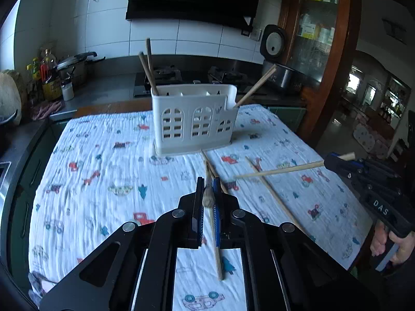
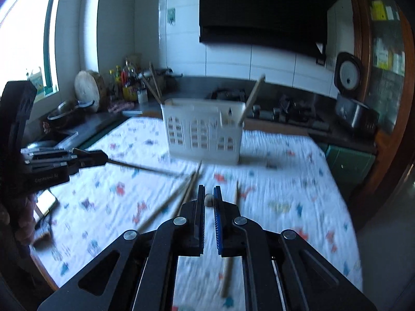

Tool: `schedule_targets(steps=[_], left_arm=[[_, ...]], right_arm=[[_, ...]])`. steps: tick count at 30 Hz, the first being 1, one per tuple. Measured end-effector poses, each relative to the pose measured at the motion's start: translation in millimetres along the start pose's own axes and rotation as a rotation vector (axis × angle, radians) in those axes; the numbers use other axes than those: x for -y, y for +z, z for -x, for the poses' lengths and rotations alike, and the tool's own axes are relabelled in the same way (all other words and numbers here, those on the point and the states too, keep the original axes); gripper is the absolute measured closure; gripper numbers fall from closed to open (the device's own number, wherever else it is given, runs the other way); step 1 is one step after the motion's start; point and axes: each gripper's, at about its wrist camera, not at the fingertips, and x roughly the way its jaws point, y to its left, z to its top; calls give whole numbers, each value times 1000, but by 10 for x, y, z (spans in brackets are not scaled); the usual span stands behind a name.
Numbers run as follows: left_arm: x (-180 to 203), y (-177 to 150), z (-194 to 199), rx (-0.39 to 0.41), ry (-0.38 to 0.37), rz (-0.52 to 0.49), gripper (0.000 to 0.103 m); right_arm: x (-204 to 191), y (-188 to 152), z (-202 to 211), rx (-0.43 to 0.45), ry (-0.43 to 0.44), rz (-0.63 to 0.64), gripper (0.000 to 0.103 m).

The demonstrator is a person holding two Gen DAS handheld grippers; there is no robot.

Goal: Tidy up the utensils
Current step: 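Lift the left tool's chopstick into the holder while the right tool inserts its chopstick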

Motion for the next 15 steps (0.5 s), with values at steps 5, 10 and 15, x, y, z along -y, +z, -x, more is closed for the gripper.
schedule_targets(steps=[5,10,15], left_arm=[[-40,369,-2,18,-6,-15,98],[-26,750,100,54,-32,-32,98],[13,1239,329,151,-23,-63,98]], right_arm=[[129,626,-38,21,30,12,96],[236,1193,-95,13,52,29,96],[325,1665,-103,19,65,38,96]])
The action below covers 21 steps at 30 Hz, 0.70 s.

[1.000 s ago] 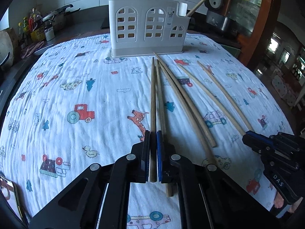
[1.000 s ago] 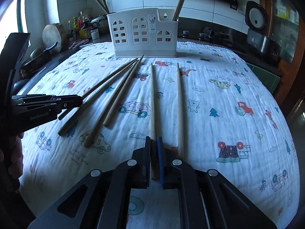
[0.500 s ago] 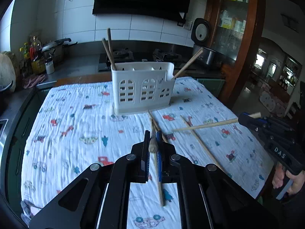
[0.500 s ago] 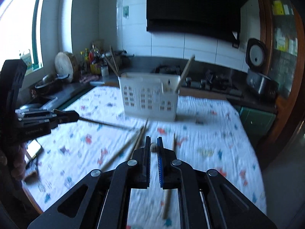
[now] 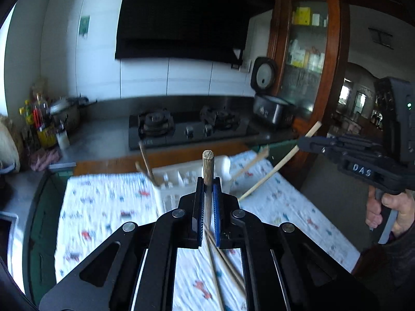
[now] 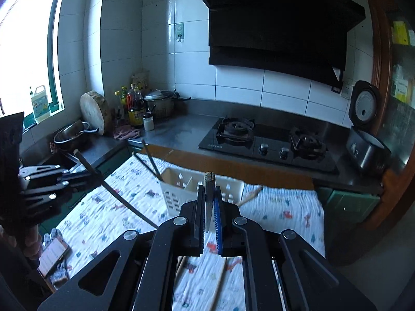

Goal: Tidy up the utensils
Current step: 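Lift the left tool's chopstick into the holder while the right tool inserts its chopstick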

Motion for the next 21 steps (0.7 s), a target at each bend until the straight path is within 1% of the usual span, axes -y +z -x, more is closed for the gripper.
schedule_targets(steps=[3,6,8,10,13,16,21], left_arm=[[-9,281,-6,39,25,-17,98],[-29,457,-118,57,84,-30,98],[-62,528,-231,50,95,-27,98],[-89,590,-349,38,124,-27,98],[-156,603,-529,15,151,-17,98],[-248,601,-666,-6,153,1,98],[-341,503,-897,-51,134,24,98]], right_arm=[[66,198,-15,18,-14,-9,96],[124,358,-92,28,-32,-18,96],[163,442,-176,30,-36,-20,96],[189,496,-277,25,-42,-22,96],[183,523,-400,18,-58,-5,96],[192,521,-538,0,-46,-10,96],[184,453,-755,-41,-62,1,96]])
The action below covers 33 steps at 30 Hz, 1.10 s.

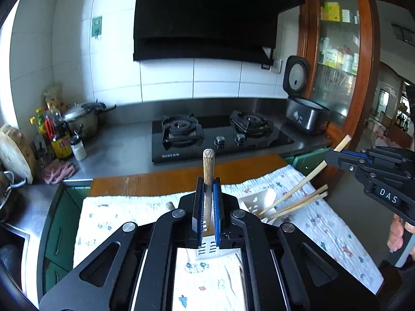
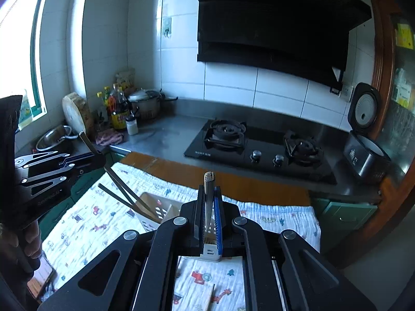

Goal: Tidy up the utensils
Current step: 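Lift the left tool's chopstick into the holder while the right tool inserts its chopstick, then open the left tool and return to the table while the right tool releases and returns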

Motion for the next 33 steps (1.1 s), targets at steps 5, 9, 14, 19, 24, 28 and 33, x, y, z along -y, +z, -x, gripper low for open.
schedule_targets(steps=[5,9,14,19,24,28,33], left_arm=[[-61,-102,-173,-48,-25,19,98],[-59,-165,-278,-77,-15,16,98],[-82,-230,-351,-100,-14,21,97],[-102,-272,-369,-107,-19,25,97],[-123,-267,-307,-99,-36,41,95],[-103,-250,-119,-64,-44,36,94],[-50,-349,229,-23,-58,44,89]], right_arm=[[13,-109,-198,-42,-9,-4,96],[40,-196,-338,-70,-12,-15,96],[53,-263,-463,-96,-14,-19,96],[65,-305,-514,-105,-15,-27,95],[64,-289,-421,-78,-29,-27,87],[72,-279,-190,-35,-48,-18,80],[44,-442,110,-8,-46,-16,73]])
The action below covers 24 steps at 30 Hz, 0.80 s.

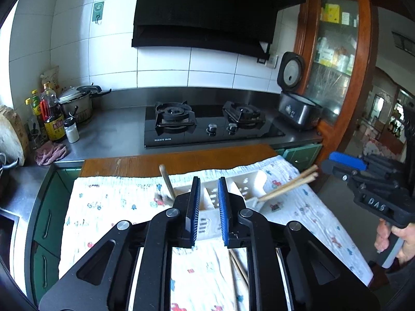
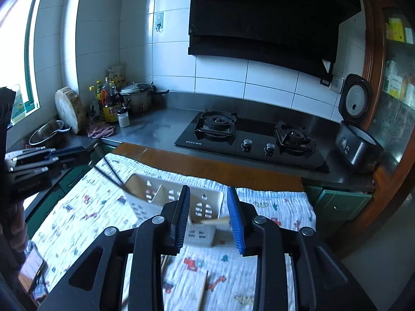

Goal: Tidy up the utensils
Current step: 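Open the left tool and return to the table while the right tool releases and returns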

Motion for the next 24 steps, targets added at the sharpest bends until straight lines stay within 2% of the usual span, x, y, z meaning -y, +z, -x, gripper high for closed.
schedule_targets(steps=[4,10,14,20,24], left_arm=[[48,-211,236,7,-12,14,88],[132,-701,459,-7,-20,26,83],[169,-1075,549,-20,-9,22,83],[168,-1656,521,-90,-12,39,83],[167,-2010,399,-169,-16,49,83]], right_arm=[[-59,-312,160,-11,11,6,70],[-177,-1007,258,-53,17,1,70],[-191,-1529,247,-105,53,-60,70],[-212,-2229,194,-191,60,-119,70],[-235,-2541,146,-248,60,-134,75]])
